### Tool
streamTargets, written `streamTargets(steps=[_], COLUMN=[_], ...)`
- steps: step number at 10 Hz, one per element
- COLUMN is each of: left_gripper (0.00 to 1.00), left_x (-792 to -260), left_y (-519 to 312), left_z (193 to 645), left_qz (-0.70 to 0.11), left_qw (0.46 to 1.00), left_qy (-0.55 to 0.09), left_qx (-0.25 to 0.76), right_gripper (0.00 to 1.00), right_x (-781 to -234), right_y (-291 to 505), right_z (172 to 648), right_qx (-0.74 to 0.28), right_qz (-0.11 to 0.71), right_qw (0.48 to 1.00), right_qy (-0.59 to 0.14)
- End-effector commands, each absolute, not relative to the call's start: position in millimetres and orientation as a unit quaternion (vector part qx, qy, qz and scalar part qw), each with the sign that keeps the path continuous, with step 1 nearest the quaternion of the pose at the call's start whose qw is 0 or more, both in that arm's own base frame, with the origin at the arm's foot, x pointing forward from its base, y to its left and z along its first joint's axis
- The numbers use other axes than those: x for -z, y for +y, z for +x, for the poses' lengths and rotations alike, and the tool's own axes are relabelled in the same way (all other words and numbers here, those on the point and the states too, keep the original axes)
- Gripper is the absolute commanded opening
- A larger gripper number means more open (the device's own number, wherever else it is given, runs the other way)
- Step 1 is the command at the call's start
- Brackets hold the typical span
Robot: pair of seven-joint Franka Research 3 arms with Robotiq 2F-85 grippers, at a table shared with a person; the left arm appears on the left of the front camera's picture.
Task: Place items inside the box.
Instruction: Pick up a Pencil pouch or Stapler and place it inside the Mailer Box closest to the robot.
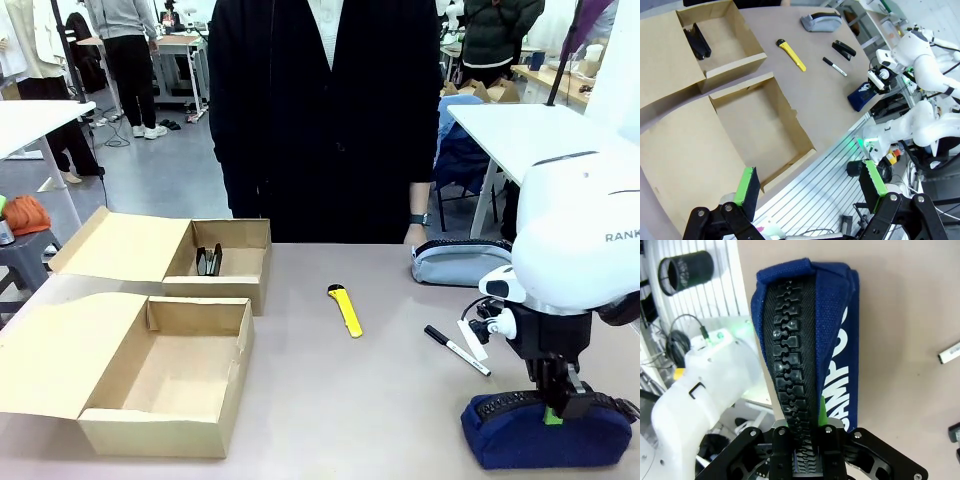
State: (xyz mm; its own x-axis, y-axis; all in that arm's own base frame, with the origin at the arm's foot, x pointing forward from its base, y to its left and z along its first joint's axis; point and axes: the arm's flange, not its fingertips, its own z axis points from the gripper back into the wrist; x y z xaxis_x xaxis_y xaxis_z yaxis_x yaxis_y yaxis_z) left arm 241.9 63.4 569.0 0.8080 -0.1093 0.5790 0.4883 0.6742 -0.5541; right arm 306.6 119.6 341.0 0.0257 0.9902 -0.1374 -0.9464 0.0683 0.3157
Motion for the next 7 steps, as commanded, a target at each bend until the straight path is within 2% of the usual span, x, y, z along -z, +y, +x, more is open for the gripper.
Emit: streamTargets(steps=[1, 2, 3, 4, 5, 6, 7], left_gripper=[1.00, 1.00, 1.00, 1.00, 1.00, 1.00, 1.00], left_x=[-570, -570, -570, -570, -570, -570, -570], left_y=[62, 62, 62, 62, 62, 62, 62], left_z=[243, 243, 243, 243, 243, 243, 243], left_qz=[-0.369, -0.369, -0.369, -0.369, -0.369, -0.369, -0.369], left_qw=[0.872, 0.872, 0.872, 0.872, 0.872, 0.872, 0.872], left_qy=[-0.269, -0.269, -0.269, -0.269, -0.269, -0.269, -0.269], left_qx=[0.177, 0.177, 0.177, 0.177, 0.177, 0.177, 0.177], right_gripper=[0.00, 0.03, 0.03, 0.03, 0.03, 0.03, 0.03], right_x=[-334, -355, -393, -434, -461, -474, -479], right_y=[102, 97, 87, 81, 82, 85, 87], right_z=[268, 269, 270, 266, 258, 248, 240], right_qx=[-0.683, -0.637, -0.546, -0.387, -0.273, -0.212, -0.196], right_qz=[0.138, 0.187, 0.243, 0.291, 0.284, 0.282, 0.264], right_qw=[0.702, 0.741, 0.801, 0.875, 0.917, 0.935, 0.944], right_qy=[0.145, 0.102, 0.041, -0.010, -0.060, -0.046, -0.039])
